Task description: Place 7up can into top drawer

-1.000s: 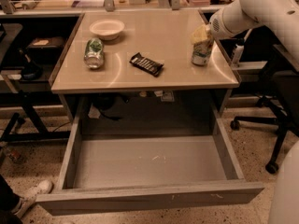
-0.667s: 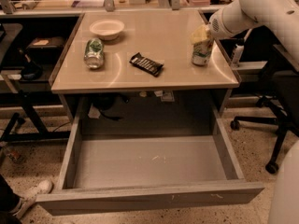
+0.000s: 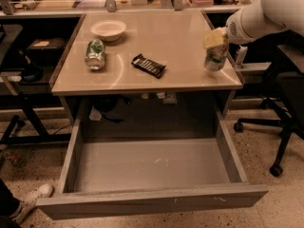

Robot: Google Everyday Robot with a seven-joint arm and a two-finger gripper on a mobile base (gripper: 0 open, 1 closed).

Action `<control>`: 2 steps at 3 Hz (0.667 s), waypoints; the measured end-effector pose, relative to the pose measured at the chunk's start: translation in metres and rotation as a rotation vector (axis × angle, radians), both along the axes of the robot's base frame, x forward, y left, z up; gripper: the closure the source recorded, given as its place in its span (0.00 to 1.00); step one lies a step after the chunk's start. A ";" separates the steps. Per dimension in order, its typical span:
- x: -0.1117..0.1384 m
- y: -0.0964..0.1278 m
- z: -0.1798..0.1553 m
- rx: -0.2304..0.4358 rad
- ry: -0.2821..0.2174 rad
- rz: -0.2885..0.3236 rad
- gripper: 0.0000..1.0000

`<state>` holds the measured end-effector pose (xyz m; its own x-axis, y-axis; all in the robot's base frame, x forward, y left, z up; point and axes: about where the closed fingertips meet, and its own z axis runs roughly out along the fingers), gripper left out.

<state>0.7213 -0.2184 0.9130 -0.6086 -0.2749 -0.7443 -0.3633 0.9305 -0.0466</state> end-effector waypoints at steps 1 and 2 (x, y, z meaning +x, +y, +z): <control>-0.047 -0.009 0.003 -0.020 -0.001 -0.043 1.00; -0.098 -0.012 0.001 -0.036 0.031 -0.069 1.00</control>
Offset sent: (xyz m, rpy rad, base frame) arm -0.1600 -0.0221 0.0023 -0.0437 0.0655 -0.1161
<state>0.6237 -0.2309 0.9138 -0.6498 -0.2577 -0.7150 -0.2998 0.9514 -0.0705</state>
